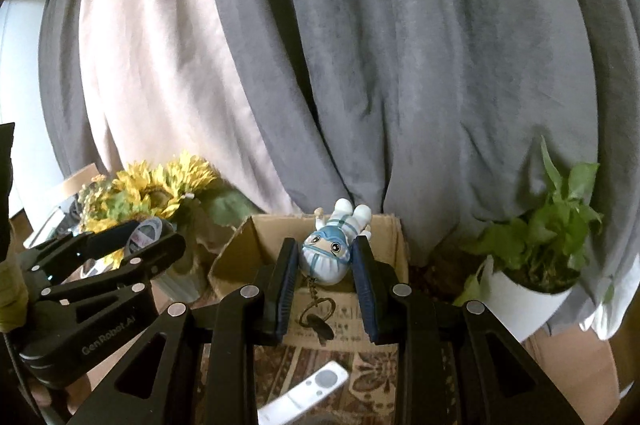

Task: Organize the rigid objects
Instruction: 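Lift and carry the tin and figurine over the box, then lower the tin and figurine into the box and open both tools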

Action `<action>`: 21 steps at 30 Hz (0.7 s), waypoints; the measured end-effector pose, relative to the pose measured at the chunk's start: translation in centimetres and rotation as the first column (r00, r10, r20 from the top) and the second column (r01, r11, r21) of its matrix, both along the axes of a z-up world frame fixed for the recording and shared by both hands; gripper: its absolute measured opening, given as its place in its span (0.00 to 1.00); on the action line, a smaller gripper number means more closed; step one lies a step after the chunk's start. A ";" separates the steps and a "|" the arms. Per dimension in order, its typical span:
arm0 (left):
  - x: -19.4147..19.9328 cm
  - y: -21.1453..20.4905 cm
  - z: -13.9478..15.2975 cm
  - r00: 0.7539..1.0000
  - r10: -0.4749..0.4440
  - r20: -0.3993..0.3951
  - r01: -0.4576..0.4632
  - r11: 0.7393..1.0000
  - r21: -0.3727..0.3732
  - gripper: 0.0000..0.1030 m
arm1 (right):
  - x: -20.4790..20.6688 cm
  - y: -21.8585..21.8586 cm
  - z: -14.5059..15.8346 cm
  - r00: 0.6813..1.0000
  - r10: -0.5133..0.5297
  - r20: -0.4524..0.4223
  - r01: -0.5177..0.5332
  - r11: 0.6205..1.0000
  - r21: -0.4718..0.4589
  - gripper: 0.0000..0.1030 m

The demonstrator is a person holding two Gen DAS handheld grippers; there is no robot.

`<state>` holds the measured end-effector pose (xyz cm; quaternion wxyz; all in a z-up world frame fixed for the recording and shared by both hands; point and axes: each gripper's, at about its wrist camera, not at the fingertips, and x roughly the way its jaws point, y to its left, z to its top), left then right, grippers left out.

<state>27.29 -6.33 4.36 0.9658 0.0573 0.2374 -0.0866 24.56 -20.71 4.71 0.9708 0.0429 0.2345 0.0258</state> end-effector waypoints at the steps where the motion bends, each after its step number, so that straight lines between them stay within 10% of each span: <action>1: 0.6 -0.1 0.1 1.000 -0.005 -0.005 0.005 1.000 -0.002 0.49 | 0.4 -0.1 0.1 1.000 0.002 -0.002 -0.002 1.000 0.002 0.29; 21: 10.3 -1.4 -1.7 0.980 -0.018 -0.198 0.021 1.000 0.015 0.49 | 9.0 0.2 -0.1 0.992 -0.001 -0.123 -0.008 0.997 -0.078 0.29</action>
